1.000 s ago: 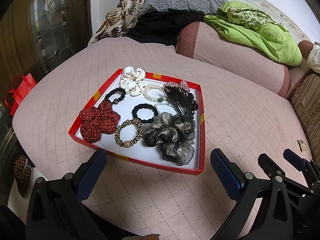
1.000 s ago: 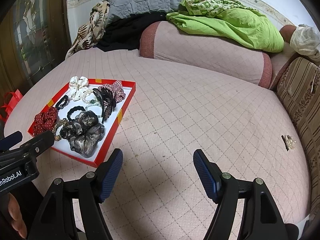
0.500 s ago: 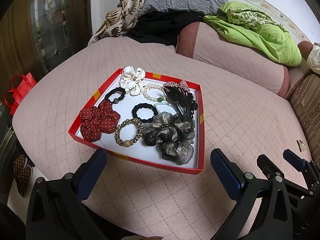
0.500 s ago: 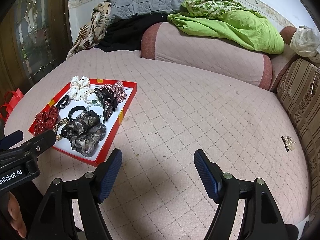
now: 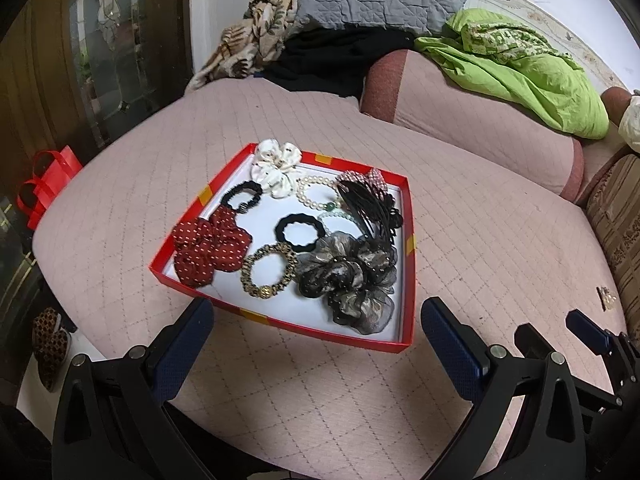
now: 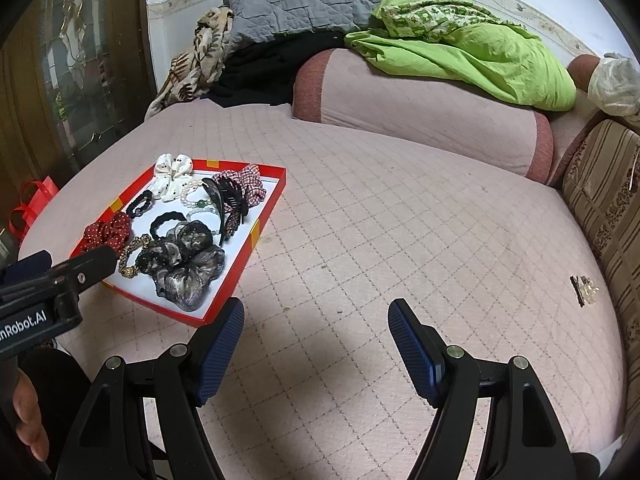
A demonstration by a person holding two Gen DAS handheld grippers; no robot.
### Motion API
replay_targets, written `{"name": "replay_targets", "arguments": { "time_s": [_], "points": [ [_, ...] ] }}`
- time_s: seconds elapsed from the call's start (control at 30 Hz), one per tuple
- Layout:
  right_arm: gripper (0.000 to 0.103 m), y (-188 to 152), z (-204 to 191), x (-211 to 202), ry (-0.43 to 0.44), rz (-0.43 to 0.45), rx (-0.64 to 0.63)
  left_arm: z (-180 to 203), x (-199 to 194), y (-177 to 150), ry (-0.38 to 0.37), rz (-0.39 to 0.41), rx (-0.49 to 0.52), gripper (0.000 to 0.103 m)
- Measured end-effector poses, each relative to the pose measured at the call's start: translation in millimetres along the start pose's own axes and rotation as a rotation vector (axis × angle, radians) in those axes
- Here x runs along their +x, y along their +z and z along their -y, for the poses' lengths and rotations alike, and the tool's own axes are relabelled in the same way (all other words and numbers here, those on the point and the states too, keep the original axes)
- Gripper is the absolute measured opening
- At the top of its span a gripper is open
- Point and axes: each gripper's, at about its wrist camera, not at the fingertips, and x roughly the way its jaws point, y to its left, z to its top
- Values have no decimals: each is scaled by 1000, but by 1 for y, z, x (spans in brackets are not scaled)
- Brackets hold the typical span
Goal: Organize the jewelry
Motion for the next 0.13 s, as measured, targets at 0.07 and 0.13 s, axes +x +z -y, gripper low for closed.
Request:
{"name": "replay_targets", "arguments": {
  "time_s": [0.07, 0.13],
  "points": [
    [79, -1, 2, 0, 11, -2, 5, 2, -3, 1, 9, 5, 4, 103],
    [79, -2, 3, -1, 23, -2, 9, 5, -5, 1, 15, 5, 10, 103]
  ]
}}
